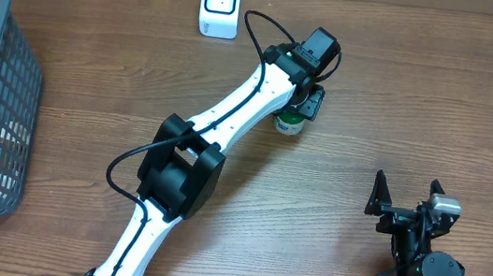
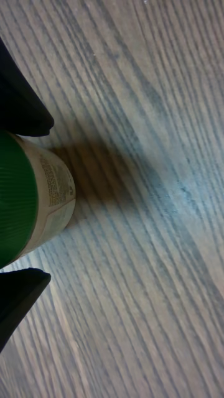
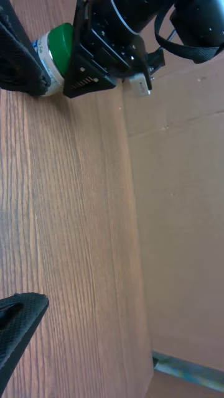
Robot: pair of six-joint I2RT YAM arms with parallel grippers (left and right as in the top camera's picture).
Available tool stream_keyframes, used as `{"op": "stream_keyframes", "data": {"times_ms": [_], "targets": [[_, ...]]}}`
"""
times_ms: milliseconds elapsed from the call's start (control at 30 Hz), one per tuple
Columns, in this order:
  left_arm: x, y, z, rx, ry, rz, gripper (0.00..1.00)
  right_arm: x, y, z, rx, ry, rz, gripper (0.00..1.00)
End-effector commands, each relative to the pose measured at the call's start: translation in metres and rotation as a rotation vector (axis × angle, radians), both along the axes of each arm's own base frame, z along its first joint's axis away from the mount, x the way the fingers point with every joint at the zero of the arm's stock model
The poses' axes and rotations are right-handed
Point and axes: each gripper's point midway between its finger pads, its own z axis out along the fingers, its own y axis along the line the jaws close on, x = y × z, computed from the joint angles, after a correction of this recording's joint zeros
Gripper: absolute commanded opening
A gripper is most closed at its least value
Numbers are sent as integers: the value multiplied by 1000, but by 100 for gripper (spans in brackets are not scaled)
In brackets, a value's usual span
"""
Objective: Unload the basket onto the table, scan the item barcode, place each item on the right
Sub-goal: 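Carry the jar out and set it on the table near the scanner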
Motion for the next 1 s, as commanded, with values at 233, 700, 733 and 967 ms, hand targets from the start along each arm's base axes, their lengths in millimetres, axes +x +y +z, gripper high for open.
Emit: {"op": "stream_keyframes", "data": {"times_ms": [233, 700, 733, 967], "targets": [[1, -4, 6, -15, -14, 19, 100, 0, -1, -3, -1, 2, -7, 100], [33, 70, 245, -187, -357, 104, 99, 0, -1, -3, 0, 2, -7, 100], [30, 83, 263, -195, -385, 115, 100, 0, -1, -3, 0, 2, -7, 100], [-6, 202, 349, -185, -507, 286, 100, 0, -1, -3, 0, 2, -7, 100]]}}
